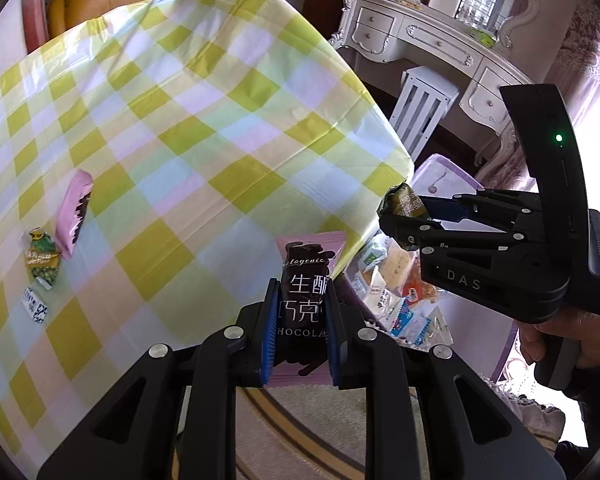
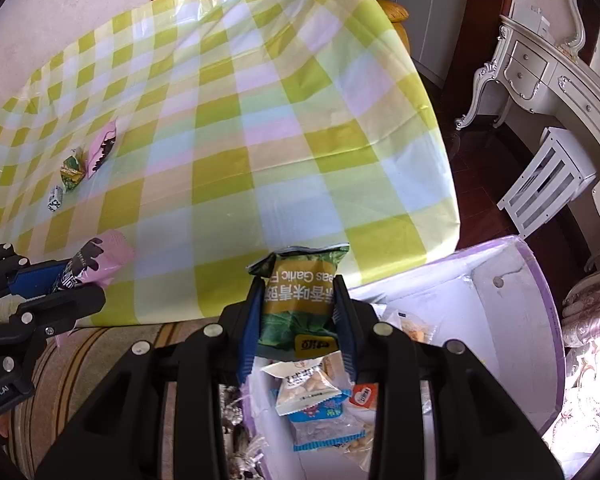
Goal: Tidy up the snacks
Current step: 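Carry the garlic bag with the right tool while the left carries the chocolate bar, open both over box, then move both open tools back over the table to the snacks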
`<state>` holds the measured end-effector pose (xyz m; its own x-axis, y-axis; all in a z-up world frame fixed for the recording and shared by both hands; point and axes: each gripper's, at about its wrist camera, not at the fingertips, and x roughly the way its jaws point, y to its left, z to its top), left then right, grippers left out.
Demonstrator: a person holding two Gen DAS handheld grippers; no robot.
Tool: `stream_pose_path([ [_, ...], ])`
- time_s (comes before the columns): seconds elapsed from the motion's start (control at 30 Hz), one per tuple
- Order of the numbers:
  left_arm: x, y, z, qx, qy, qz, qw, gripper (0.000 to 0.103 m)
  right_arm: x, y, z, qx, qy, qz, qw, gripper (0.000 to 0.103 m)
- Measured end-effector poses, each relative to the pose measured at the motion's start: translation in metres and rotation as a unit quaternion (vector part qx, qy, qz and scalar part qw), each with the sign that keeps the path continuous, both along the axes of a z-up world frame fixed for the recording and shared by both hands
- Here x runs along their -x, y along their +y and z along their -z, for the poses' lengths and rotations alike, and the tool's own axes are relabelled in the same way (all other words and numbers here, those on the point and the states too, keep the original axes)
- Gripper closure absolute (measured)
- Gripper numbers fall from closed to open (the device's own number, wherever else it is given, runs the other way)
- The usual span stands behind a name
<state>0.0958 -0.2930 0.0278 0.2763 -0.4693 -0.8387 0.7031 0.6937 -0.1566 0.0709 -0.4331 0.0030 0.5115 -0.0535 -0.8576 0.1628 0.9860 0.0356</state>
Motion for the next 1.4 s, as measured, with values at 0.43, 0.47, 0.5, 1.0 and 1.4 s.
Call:
stream_pose_path([
  [0.43,0.024,-0.080,0.023,-0.030,0.039,0.099,0.9939,0.083,0.030,-0.056,0.030,-0.002,0.035,0.060,0.998,0.069],
  [0.47,0.026,-0.085,0.025,-0.035,0.041,0.106,0.9929,0.083,0.032,-0.059,0.031,-0.002,0.037,0.064,0.997,0.069],
  [0.5,0.029,-0.087,0.025,-0.037,0.042,0.111,0.9923,0.082,0.033,-0.061,0.033,-0.002,0.038,0.066,0.997,0.069],
  [1.0,0.035,-0.092,0.027,-0.029,0.057,0.123,0.9903,0.063,0.039,-0.072,0.036,0.001,0.042,0.087,0.995,0.058],
  [1.4,0.016,-0.070,0.019,-0.001,0.051,0.076,0.9958,0.060,0.031,-0.063,0.023,0.001,0.027,0.083,0.996,0.037],
])
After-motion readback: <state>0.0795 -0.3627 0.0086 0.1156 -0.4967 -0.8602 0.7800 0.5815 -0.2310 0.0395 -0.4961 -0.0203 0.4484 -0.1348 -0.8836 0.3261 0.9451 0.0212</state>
